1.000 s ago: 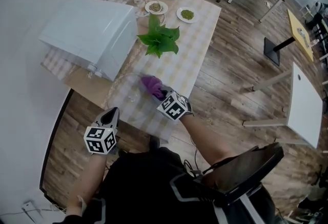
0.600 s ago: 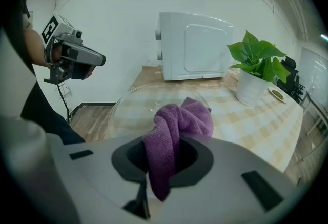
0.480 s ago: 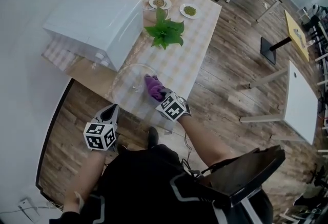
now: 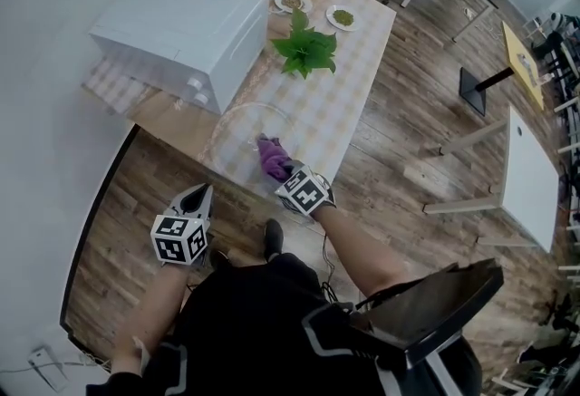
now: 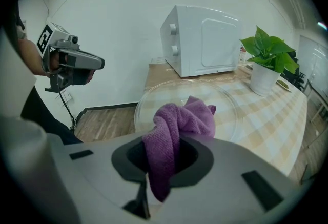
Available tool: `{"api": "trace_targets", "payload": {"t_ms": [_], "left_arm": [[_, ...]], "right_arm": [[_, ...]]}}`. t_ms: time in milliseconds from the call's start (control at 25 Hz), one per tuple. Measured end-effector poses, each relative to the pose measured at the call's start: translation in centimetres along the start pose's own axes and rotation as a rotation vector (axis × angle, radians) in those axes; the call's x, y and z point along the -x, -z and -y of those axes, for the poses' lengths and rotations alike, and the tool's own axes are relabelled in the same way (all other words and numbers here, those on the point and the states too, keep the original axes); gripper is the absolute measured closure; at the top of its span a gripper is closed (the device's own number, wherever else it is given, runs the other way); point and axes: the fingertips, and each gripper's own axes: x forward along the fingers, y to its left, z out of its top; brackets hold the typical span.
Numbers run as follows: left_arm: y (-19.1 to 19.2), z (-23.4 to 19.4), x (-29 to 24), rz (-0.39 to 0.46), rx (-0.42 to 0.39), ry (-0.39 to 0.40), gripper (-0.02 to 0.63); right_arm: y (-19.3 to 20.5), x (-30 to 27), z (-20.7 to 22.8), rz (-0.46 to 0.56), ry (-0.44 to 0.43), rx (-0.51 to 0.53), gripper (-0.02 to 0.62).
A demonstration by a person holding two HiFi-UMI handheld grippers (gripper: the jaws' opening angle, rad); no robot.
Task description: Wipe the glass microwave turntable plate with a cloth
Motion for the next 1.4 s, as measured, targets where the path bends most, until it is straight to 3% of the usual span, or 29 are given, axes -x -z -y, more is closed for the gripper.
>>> {"api": "trace_targets", "payload": {"t_ms": [320, 720, 920, 1200, 1400], "left_arm": [[0.7, -0.7, 1.9, 0.007, -0.037, 0.011, 0.598], [1.4, -1.9, 4.2, 0.016, -0.031, 0.028, 0.597], [0.3, -2.7, 5.7, 0.046, -0.022, 0.036, 0.598], [-3.3, -3.7, 7.1, 0.166, -0.044, 0.022, 0.598], [-6.1, -2.3, 8.6, 0.235, -0.091, 0.079, 0.598]], "right_arm": [[-0.6, -0.8, -3.9, -0.006, -0.029, 0.004, 0.538], [-2.9, -0.2, -7.3, 0.055, -0.030, -0.072, 0.538], [-5.3, 2.1, -7.9, 0.146, -0.014, -0.129, 0.538], [-9.7, 7.9, -7.4, 0.314, 0.050, -0.208, 0.538], [-12.6, 12.4, -7.8, 0.404, 0.117, -0.184, 0.538]]}}
